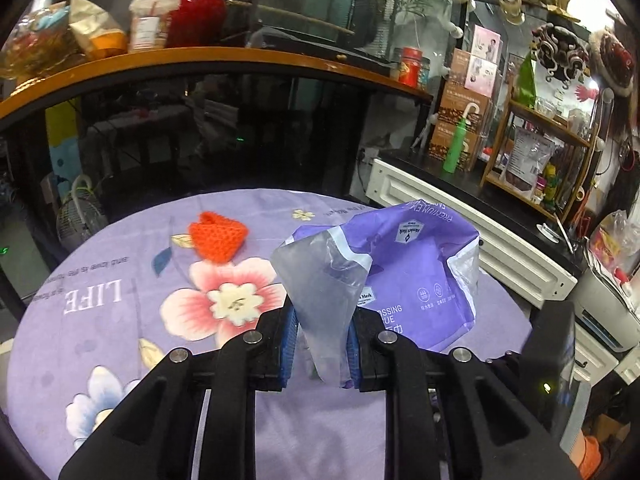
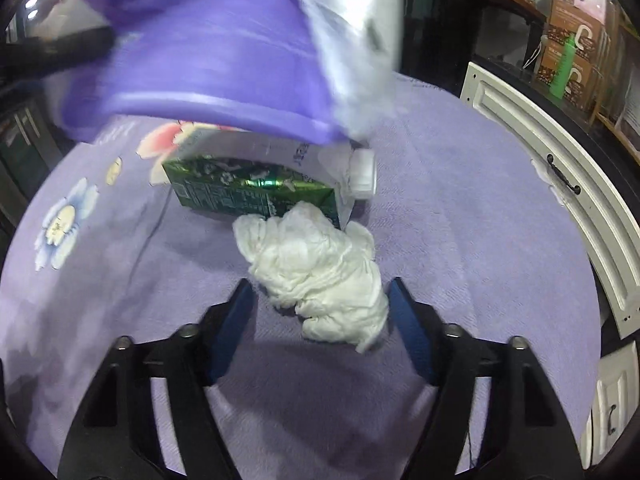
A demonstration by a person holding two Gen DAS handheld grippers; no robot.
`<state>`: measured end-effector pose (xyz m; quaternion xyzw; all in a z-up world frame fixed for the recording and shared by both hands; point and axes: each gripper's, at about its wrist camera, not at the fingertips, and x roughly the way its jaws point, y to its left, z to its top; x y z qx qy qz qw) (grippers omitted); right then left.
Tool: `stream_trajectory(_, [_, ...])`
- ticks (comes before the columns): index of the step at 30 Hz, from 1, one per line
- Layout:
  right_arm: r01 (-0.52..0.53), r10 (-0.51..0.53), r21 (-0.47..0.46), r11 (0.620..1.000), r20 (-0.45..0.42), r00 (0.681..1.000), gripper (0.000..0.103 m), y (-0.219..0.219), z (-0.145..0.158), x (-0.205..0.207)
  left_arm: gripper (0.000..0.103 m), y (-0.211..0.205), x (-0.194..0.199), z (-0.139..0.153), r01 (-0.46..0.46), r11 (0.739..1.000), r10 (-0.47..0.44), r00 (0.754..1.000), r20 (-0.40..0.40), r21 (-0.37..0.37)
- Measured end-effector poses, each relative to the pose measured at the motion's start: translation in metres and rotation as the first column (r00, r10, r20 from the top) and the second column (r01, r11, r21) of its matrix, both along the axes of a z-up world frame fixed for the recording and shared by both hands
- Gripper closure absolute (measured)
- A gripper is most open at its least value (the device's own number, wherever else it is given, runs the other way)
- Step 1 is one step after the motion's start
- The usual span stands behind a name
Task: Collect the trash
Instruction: 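Grasp the purple tissue bag with the left tool while the right tool grasps the crumpled white tissue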
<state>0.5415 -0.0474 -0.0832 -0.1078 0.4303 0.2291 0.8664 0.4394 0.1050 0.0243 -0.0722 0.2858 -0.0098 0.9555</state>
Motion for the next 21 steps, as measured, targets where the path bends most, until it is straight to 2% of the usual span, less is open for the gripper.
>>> stream_trajectory(1, [0.003,-0.003,0.000,1.000,0.011,1.000,0.048,0.000,0.000,-0.001,0.082,0.003,-0.002,0.000,-0.005,1.000,0.006,1.000,0.003,-0.003])
stream_trajectory(3, [0.011,-0.011,0.007,1.000,0.006,1.000,0.065,-0.003,0.002,-0.002,0.082,0.009,-0.007,0.001,-0.017,1.000,0.017,1.000,0.008,-0.013])
stream_trajectory(5, [0.019,-0.019,0.018,1.000,-0.006,1.000,0.076,-0.006,0.003,-0.004,0.082,0.015,-0.012,0.000,-0.037,0.999,0.037,0.999,0.013,-0.012])
stream_trajectory(13, [0.025,-0.025,0.098,0.995,-0.001,1.000,0.079,-0.030,0.018,-0.035,0.082,0.019,-0.038,-0.003,-0.055,0.998,0.056,0.998,0.022,-0.044])
stream_trajectory(21, [0.044,-0.051,0.161,0.986,0.040,0.998,0.079,-0.071,0.044,-0.104,0.082,-0.001,-0.091,0.000,-0.037,0.998,0.040,0.998,0.053,-0.048])
